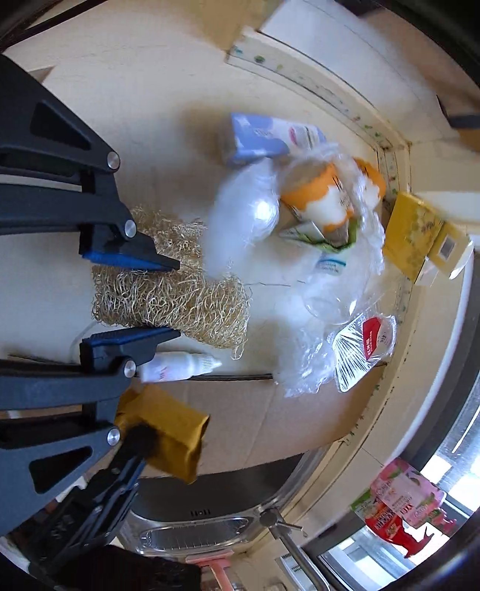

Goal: Collect trash
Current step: 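Grasp the yellow paper packet with the right gripper while the left gripper grasps the loofah sponge, then carry the packet and loofah over the bin and open both grippers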

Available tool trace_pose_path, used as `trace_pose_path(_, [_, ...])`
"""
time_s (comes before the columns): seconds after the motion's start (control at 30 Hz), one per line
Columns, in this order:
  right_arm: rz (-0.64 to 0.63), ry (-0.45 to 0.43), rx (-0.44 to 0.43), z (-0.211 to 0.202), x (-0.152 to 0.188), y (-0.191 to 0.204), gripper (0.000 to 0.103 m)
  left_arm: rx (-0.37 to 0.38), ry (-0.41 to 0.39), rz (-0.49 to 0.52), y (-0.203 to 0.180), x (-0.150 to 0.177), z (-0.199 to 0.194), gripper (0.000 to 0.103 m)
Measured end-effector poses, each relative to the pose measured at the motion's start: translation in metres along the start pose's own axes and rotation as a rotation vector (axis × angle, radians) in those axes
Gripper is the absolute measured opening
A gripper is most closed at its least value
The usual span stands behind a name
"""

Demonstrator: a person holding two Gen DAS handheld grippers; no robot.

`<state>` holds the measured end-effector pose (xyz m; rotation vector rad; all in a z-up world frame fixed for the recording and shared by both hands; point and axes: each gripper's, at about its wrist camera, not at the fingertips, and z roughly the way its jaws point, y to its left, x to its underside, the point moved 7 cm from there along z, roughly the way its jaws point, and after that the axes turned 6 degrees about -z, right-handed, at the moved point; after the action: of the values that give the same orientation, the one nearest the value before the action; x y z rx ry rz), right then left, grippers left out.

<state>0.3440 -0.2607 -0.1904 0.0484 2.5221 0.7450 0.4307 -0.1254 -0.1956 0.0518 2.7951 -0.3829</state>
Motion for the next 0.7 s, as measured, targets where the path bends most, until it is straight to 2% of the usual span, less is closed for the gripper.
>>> trace_pose_path(0.23, [-0.044, -0.026, -0.004, -0.015, 0.015, 0.033, 0.006, 0.029, -0.022, 0.014, 0.025, 0.042, -0.042, 0.026])
trace_pose_path(0.53, [-0.084, -0.079, 0.052, -0.042, 0.067, 0.073, 0.006, 0.120, -0.094, 0.014, 0.055, 0.108, -0.083, 0.026])
trace_pose_path(0.63, [-0.084, -0.085, 0.080, -0.050, 0.085, 0.082, 0.006, 0.096, -0.143, 0.060, 0.063, 0.124, -0.089, 0.028])
trace_pose_path(0.7, [-0.085, -0.091, 0.094, -0.057, 0.095, 0.089, 0.006, 0.082, -0.147, 0.076, 0.070, 0.131, -0.083, 0.029])
